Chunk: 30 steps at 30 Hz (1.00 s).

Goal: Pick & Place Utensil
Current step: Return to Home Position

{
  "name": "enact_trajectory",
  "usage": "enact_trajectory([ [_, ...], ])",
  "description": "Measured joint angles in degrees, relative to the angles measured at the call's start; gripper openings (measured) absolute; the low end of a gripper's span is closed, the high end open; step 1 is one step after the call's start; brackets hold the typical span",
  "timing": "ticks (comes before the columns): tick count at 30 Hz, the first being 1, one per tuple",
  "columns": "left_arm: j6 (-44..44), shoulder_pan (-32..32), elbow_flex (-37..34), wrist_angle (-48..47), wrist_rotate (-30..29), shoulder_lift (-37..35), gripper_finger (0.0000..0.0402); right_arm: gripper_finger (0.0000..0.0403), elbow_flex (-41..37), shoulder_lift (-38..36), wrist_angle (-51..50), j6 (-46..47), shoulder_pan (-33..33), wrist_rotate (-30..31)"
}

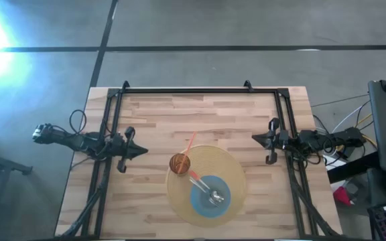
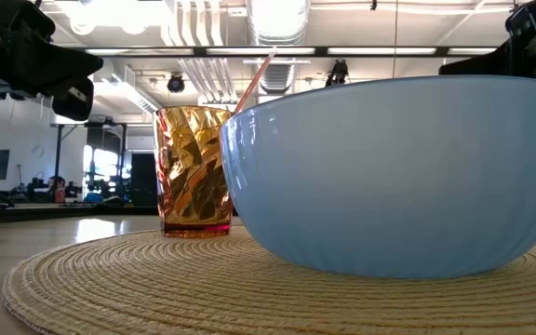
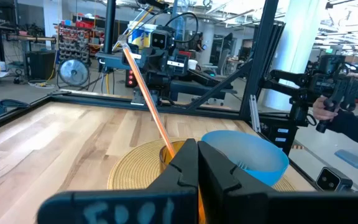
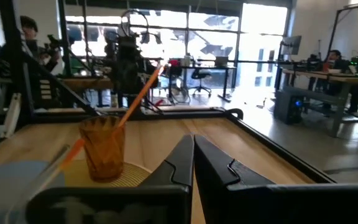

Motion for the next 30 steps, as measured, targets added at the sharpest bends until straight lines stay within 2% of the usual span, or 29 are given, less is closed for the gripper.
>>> enact_trajectory([
  [9,0.0,0.02,0.0,0.02,0.0,0.02,0.0,0.0008,0.0,1.03,-1.52,0.0,-4.55,-1.69],
  [30,0.0,0.02,0.0,0.01,0.0,0.02,0.0,0.0008,0.0,2.75,-1.48,0.34,-4.53,-1.68],
])
